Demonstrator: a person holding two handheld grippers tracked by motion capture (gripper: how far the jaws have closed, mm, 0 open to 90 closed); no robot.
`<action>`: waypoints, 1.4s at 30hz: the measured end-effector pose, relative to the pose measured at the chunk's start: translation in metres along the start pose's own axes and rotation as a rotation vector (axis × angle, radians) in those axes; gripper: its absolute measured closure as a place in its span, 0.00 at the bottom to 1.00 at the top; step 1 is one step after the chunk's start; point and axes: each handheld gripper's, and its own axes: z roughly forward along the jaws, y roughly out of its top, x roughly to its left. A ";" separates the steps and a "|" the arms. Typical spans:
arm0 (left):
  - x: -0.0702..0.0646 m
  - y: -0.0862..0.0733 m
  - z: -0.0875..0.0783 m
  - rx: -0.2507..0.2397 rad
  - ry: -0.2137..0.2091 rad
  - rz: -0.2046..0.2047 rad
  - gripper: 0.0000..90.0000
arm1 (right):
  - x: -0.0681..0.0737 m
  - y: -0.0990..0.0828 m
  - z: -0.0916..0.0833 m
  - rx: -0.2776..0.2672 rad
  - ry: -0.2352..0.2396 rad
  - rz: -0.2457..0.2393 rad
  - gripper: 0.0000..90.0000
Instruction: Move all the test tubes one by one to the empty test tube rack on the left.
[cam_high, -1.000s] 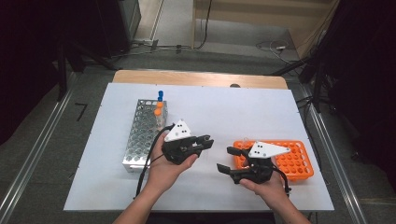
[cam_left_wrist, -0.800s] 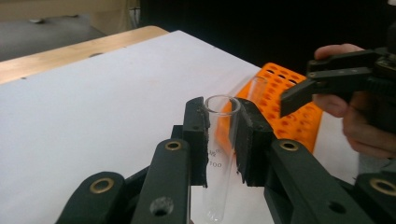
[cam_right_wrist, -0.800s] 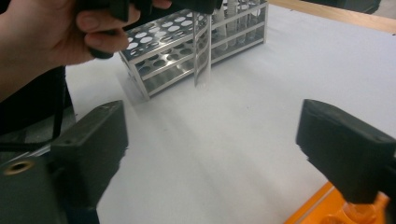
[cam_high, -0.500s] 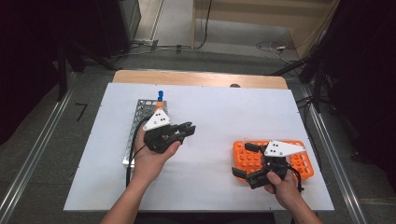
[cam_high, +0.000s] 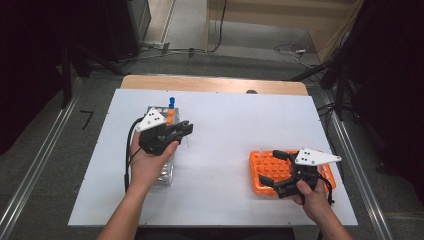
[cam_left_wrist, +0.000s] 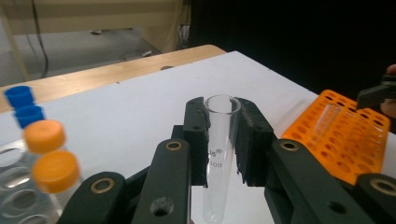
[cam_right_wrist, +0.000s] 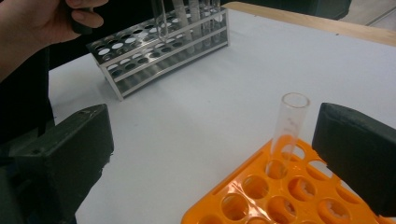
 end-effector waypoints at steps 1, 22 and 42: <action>0.003 0.001 -0.001 -0.002 0.015 0.001 0.85 | -0.001 0.000 -0.001 -0.003 -0.001 0.001 0.00; 0.035 -0.007 -0.016 -0.049 0.208 -0.012 0.85 | -0.009 -0.003 -0.004 0.006 -0.023 0.005 0.00; 0.031 -0.020 -0.006 0.027 0.274 0.025 0.85 | -0.018 -0.008 0.003 0.050 -0.064 0.036 0.00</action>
